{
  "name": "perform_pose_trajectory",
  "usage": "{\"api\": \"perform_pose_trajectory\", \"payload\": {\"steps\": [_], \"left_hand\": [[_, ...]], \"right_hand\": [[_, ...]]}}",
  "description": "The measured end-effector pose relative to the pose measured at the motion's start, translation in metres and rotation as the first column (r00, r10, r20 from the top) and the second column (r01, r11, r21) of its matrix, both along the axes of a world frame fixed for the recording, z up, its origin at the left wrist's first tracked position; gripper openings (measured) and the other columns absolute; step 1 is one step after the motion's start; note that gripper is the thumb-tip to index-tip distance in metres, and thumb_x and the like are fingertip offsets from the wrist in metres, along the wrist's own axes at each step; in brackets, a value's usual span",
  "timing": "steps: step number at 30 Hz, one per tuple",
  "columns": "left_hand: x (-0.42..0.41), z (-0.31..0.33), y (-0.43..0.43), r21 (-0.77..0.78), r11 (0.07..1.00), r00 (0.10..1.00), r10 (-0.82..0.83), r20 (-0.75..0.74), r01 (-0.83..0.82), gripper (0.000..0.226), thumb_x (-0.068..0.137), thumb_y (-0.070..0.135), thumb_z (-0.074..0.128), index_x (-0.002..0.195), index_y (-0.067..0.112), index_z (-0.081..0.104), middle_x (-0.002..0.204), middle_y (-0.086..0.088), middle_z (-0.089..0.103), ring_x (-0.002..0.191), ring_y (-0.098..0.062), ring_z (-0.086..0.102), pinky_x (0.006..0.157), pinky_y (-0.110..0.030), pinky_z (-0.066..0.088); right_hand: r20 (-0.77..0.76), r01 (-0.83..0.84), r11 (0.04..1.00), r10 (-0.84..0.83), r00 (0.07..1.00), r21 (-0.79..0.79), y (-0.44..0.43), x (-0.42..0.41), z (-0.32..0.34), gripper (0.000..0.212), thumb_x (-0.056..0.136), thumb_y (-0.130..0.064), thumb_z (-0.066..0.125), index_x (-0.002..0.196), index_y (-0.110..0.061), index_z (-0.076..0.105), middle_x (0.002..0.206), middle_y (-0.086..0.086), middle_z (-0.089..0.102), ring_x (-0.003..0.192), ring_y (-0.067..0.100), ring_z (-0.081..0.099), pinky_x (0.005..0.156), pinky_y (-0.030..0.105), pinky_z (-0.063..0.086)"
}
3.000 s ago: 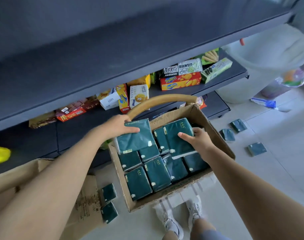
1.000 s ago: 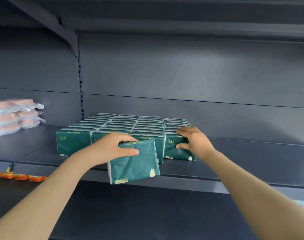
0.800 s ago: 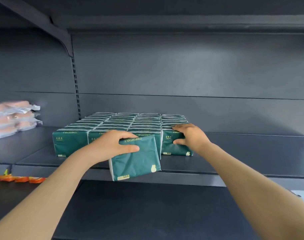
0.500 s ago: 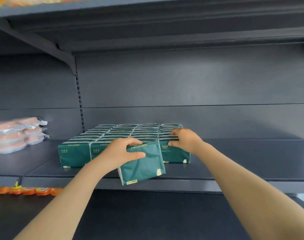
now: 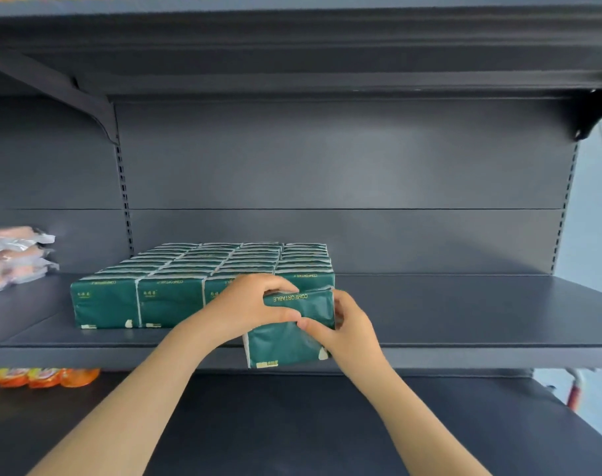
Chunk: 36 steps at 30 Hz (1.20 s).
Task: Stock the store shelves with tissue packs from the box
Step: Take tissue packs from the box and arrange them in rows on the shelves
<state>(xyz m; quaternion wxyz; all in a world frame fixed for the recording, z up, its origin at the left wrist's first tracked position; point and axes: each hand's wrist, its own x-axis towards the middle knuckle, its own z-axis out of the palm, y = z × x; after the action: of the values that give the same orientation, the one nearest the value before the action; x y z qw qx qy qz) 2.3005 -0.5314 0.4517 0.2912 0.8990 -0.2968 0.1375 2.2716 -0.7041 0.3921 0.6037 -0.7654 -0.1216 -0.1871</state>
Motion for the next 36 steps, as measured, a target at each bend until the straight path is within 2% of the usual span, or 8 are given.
{"api": "perform_pose_trajectory", "payload": {"steps": [4, 9, 18, 20, 24, 28, 33, 36], "left_hand": [[0.007, 0.0, 0.001, 0.065, 0.998, 0.991, 0.014, 0.131, -0.022, 0.041, 0.082, 0.041, 0.067, 0.118, 0.021, 0.064, 0.102, 0.018, 0.059, 0.092, 0.006, 0.054, 0.086, -0.013, 0.045], [0.031, -0.004, 0.022, 0.451, 0.83, 0.906, 0.143, 0.398, -0.329, 0.062, 0.09, 0.054, 0.048, 0.138, 0.016, 0.041, 0.133, 0.003, 0.043, 0.124, -0.012, 0.041, 0.103, -0.026, 0.035], [0.075, -0.03, 0.03, 0.43, 0.773, 0.818, 0.191, 0.543, -0.466, 0.075, 0.088, 0.054, 0.052, 0.142, 0.005, 0.035, 0.143, -0.009, 0.039, 0.135, -0.024, 0.034, 0.113, -0.034, 0.026], [0.081, -0.035, 0.031, 0.43, 0.758, 0.806, 0.205, 0.556, -0.489, 0.076, 0.081, 0.053, 0.062, 0.135, 0.001, 0.046, 0.137, -0.014, 0.048, 0.13, -0.029, 0.044, 0.109, -0.038, 0.034], [0.092, -0.046, 0.033, 0.408, 0.783, 0.792, 0.17, 0.586, -0.47, 0.073, 0.058, 0.051, 0.083, 0.105, -0.002, 0.067, 0.101, -0.014, 0.068, 0.094, -0.028, 0.068, 0.082, -0.038, 0.055], [0.097, -0.05, 0.034, 0.378, 0.812, 0.783, 0.148, 0.605, -0.445, 0.07, 0.052, 0.05, 0.086, 0.098, 0.0, 0.068, 0.09, -0.01, 0.069, 0.082, -0.025, 0.069, 0.072, -0.035, 0.057], [0.091, -0.045, 0.03, 0.398, 0.833, 0.852, 0.156, 0.499, -0.386, 0.067, 0.082, 0.048, 0.064, 0.127, 0.0, 0.052, 0.124, -0.012, 0.057, 0.116, -0.028, 0.055, 0.101, -0.036, 0.042], [0.091, -0.043, 0.028, 0.42, 0.814, 0.855, 0.169, 0.49, -0.401, 0.068, 0.092, 0.053, 0.045, 0.142, 0.008, 0.033, 0.141, -0.006, 0.04, 0.132, -0.021, 0.037, 0.111, -0.031, 0.027]], "right_hand": [[-0.041, 0.065, 0.996, -0.063, 0.997, 0.066, -0.014, 0.011, -0.006, 0.035, 0.073, -0.016, 0.08, 0.095, -0.031, 0.058, 0.094, -0.006, 0.071, 0.091, 0.012, 0.067, 0.082, 0.037, 0.056], [-0.059, 0.186, 0.977, -0.18, 0.982, 0.107, -0.019, 0.03, -0.011, 0.028, 0.077, -0.017, 0.077, 0.093, -0.028, 0.057, 0.093, -0.008, 0.068, 0.089, 0.011, 0.066, 0.072, 0.028, 0.056], [0.001, 0.308, 0.95, -0.309, 0.951, 0.043, -0.006, 0.077, -0.011, 0.036, 0.08, -0.02, 0.075, 0.107, -0.025, 0.052, 0.096, -0.017, 0.058, 0.093, 0.006, 0.057, 0.076, 0.024, 0.052], [0.044, 0.382, 0.922, -0.38, 0.924, -0.064, -0.004, 0.087, -0.016, 0.04, 0.079, -0.025, 0.075, 0.111, -0.028, 0.051, 0.101, -0.018, 0.05, 0.103, 0.01, 0.051, 0.085, 0.035, 0.052], [0.1, 0.419, 0.884, -0.406, 0.908, -0.209, -0.001, 0.093, -0.019, 0.055, 0.08, -0.028, 0.074, 0.127, -0.021, 0.047, 0.12, -0.01, 0.044, 0.115, 0.01, 0.045, 0.091, 0.02, 0.037], [0.033, 0.418, 0.881, -0.421, 0.906, -0.221, -0.003, 0.098, -0.016, 0.058, 0.079, -0.029, 0.074, 0.128, -0.02, 0.045, 0.121, -0.005, 0.054, 0.113, 0.014, 0.05, 0.092, 0.026, 0.043], [-0.064, 0.408, 0.878, -0.436, 0.898, -0.251, -0.006, 0.104, -0.016, 0.047, 0.077, -0.036, 0.075, 0.112, -0.02, 0.049, 0.113, -0.001, 0.059, 0.095, 0.022, 0.061, 0.085, 0.038, 0.052], [-0.139, 0.359, 0.885, -0.411, 0.901, -0.295, -0.01, 0.103, -0.011, 0.045, 0.078, -0.038, 0.074, 0.11, -0.018, 0.049, 0.107, -0.002, 0.061, 0.081, 0.02, 0.064, 0.071, 0.028, 0.051]]}}
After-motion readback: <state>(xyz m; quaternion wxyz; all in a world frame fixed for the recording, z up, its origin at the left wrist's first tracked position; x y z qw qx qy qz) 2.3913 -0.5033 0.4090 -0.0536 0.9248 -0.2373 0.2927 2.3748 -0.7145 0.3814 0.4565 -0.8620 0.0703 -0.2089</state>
